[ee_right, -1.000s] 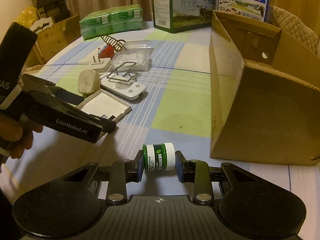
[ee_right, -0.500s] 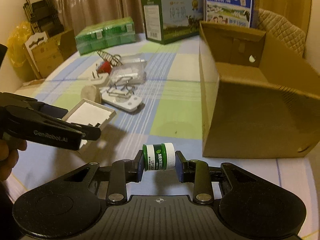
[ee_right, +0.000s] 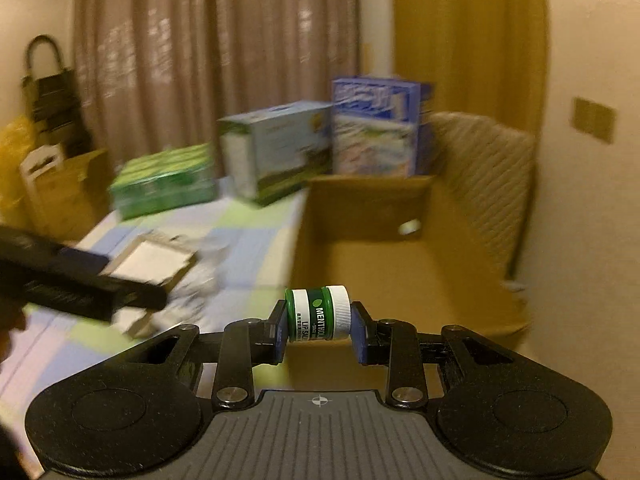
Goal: Organize rigid objects
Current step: 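Carry the tray and jar into the cardboard box and open both tools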
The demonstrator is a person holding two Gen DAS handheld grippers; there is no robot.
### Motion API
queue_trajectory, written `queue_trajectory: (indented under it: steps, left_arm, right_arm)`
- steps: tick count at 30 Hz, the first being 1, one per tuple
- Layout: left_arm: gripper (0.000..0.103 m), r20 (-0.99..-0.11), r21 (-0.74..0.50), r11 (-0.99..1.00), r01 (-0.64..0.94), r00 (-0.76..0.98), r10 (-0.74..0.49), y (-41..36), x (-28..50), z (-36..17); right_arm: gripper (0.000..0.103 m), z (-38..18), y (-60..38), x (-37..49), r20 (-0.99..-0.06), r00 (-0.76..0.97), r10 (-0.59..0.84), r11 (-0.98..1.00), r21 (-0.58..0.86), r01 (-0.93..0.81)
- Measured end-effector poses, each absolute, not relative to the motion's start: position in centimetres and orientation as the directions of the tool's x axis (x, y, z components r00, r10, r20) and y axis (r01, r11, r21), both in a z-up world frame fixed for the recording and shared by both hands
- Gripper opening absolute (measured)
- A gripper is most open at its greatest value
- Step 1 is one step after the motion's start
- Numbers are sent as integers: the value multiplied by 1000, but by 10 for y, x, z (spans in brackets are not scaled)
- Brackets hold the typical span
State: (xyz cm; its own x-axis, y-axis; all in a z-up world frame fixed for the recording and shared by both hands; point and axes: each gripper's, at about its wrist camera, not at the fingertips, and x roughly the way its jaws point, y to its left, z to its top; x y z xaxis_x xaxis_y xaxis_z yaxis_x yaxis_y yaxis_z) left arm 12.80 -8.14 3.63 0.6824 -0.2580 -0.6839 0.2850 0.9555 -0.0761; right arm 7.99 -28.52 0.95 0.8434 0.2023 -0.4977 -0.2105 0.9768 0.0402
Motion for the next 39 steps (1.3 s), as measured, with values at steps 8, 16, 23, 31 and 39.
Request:
queue_trajectory:
  steps: [8, 16, 23, 31, 39]
  left_arm:
    - [85, -669, -89, 927, 365, 667, -328, -159, 165, 42]
    - [85, -690, -64, 908, 413, 639, -340, -197, 184, 23]
    - [91, -682, -69, 909, 411, 645, -344, -201, 190, 19]
    - [90, -666, -85, 938, 337, 681, -305, -161, 175, 25]
    - [90, -679, -97, 951, 295, 679, -280, -137, 164, 20]
  right_arm:
    - [29, 10, -353, 127, -515, 849, 119, 993, 67, -99]
    - [29, -4, -389, 138, -534, 839, 100, 993, 110, -48]
    - [29, -8, -393, 143, -538, 836, 105, 989, 143, -33]
    - [29, -12, -388, 149, -552, 825, 120, 989, 142, -48]
    - [29, -14, -384, 155, -561, 820, 113, 991, 123, -52]
